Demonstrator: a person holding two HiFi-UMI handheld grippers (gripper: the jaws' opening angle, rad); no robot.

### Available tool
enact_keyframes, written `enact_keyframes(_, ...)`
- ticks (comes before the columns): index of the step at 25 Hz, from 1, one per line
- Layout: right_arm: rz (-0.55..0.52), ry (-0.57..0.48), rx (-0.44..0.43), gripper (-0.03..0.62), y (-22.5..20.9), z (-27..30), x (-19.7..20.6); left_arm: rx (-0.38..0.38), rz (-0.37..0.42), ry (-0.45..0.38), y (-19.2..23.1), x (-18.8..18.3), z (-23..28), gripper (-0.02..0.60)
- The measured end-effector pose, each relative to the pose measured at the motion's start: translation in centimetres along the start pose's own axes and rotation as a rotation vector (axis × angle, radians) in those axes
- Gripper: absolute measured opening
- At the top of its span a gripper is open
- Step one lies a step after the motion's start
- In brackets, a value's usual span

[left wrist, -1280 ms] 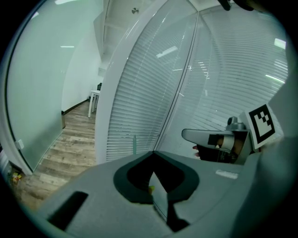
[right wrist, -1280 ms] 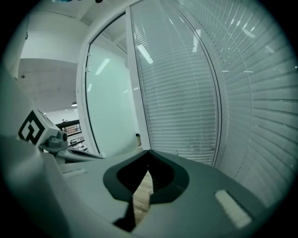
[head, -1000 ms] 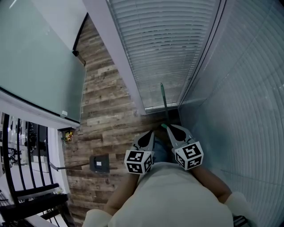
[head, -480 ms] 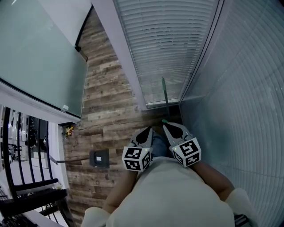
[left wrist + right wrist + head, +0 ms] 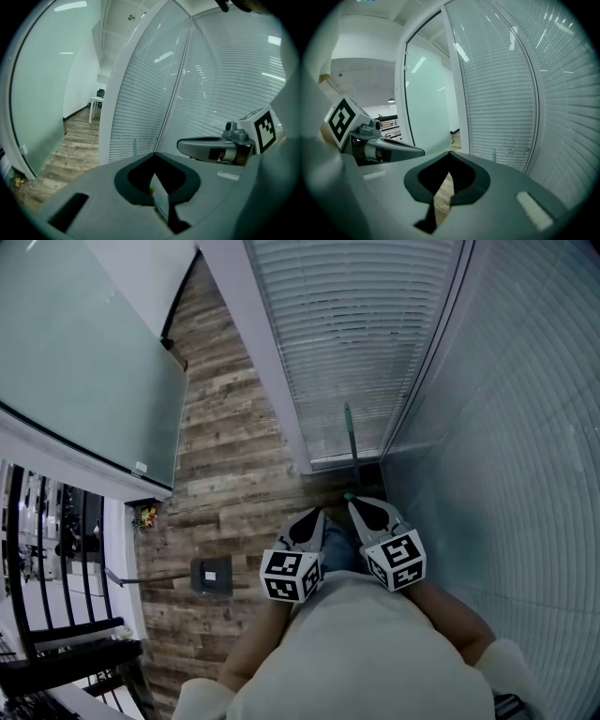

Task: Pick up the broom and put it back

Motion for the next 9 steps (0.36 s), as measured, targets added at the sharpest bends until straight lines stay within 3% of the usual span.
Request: enact_keyframes(9, -0.021, 0.014, -0.002, 0.006, 0.19, 0.43, -0.18, -0.016, -0.016, -0.010, 0.45, -0.34, -0.22, 0.005)
Point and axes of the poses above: the fingertips, and each gripper's own axes: z forward along the fingers, y to its left, x out of its underside, the point moved 4 cm from there along -z, backward along the fingers, and after that the axes turned 1 degree about y, right-handed, at the moved point
